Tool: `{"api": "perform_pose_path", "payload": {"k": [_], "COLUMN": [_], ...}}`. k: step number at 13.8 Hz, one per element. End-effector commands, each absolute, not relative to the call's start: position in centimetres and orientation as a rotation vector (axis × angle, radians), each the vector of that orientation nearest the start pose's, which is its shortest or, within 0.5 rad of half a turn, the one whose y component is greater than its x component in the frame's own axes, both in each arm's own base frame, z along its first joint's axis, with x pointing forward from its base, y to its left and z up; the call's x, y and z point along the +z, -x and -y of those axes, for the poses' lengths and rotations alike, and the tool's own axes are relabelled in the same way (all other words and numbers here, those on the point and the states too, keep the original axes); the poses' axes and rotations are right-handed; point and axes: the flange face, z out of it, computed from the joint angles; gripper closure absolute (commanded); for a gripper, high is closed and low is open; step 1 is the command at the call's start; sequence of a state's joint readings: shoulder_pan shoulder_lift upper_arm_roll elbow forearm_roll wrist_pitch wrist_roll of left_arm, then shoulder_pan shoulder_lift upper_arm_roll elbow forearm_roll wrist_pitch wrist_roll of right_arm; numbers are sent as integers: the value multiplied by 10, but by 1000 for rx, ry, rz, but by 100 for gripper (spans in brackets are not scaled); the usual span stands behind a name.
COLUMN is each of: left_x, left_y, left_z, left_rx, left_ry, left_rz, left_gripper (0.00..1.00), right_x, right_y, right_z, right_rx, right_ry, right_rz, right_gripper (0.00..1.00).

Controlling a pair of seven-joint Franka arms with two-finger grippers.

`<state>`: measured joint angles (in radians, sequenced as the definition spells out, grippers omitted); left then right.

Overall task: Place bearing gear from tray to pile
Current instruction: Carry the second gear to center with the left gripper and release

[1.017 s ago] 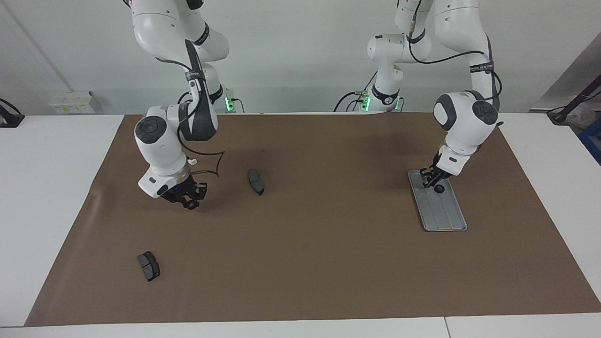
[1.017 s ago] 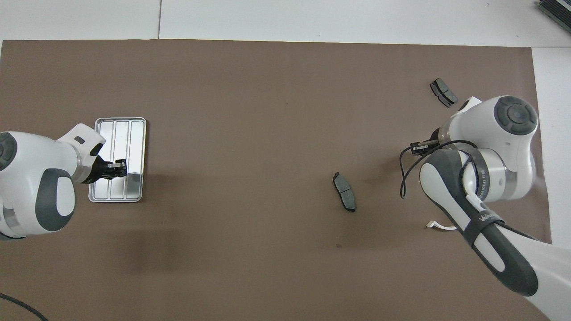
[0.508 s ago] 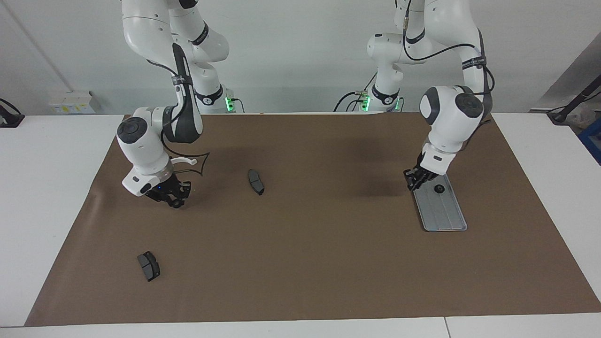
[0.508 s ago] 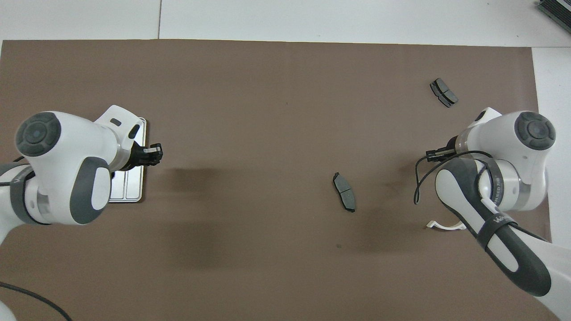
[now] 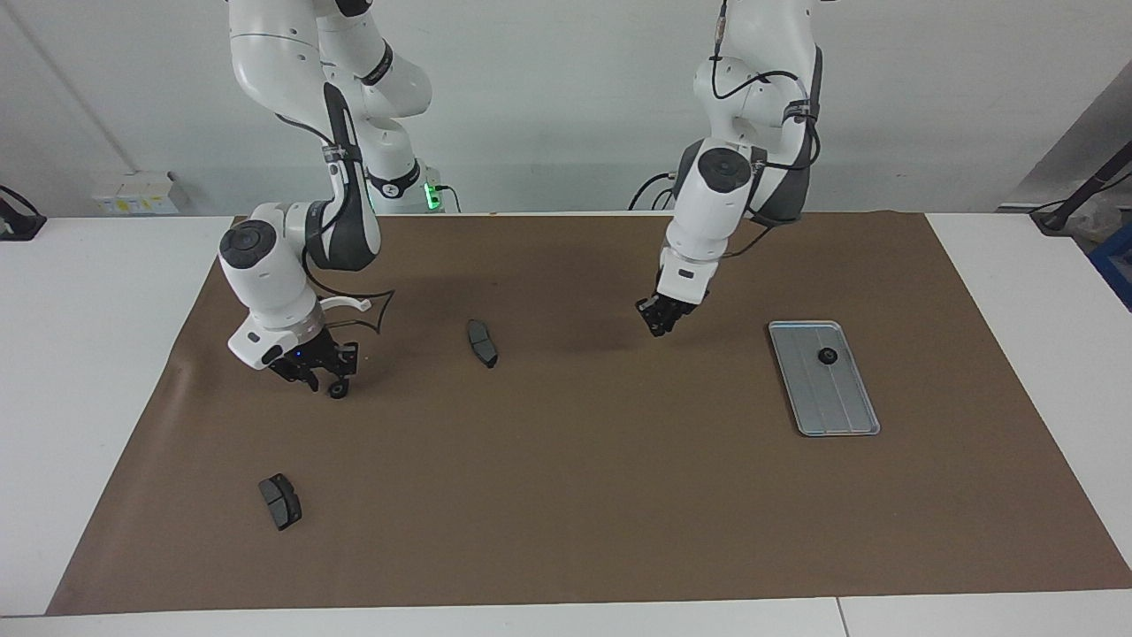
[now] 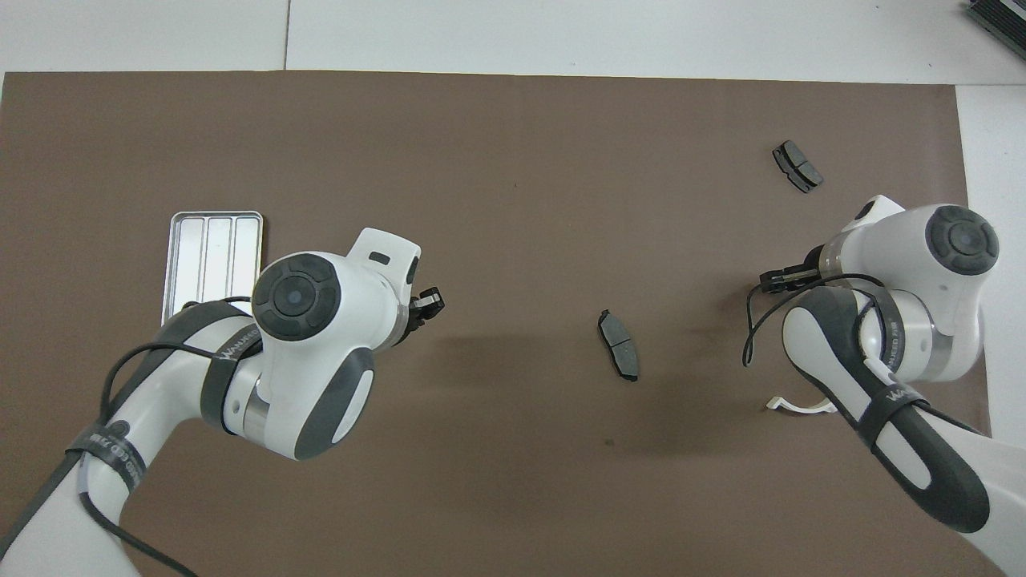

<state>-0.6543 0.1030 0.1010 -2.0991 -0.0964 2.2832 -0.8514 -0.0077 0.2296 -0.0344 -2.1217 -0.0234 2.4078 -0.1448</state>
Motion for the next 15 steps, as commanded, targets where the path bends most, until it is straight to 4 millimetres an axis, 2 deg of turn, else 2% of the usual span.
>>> {"api": "perform_pose_path", "payload": {"k": [1,2,3,4,6,8,10,12,14,15], "left_x": [359,351,342,337,329,324,326,328,339,357], "left_y": [-486,-487,-487,-488,-490,-488,-487,-489,-498,-513], "left_z": [345,358,369,372,374,376,377,376,361,338], "left_rx": [-53,-68,-86,-107,-131,-128,-122,-125,-123,-131], "left_ry": [3180,3181,3190,3199,3209,3208,3206,3204,3193,3192], "left_rz": [641,657,655,653,651,639,638,640,660,690], "left_gripper": [87,87,87,87,83,66,44,31,32,34], "right_x": [326,332,345,354,372,391,408,419,422,423], "right_y": [-575,-575,-577,-577,-581,-588,-594,-597,-597,-593], "right_z": [18,15,11,0,-4,-18,-37,-60,-94,-117], "right_rx": [-148,-163,-194,-197,-198,-207,-202,-202,-212,-214], "right_ry": [3147,3144,3143,3139,3138,3132,3125,3114,3100,3093], "right_rz": [221,226,224,242,233,201,149,92,36,17], "right_gripper": [18,5,0,0,0,0,0,0,0,0]}}
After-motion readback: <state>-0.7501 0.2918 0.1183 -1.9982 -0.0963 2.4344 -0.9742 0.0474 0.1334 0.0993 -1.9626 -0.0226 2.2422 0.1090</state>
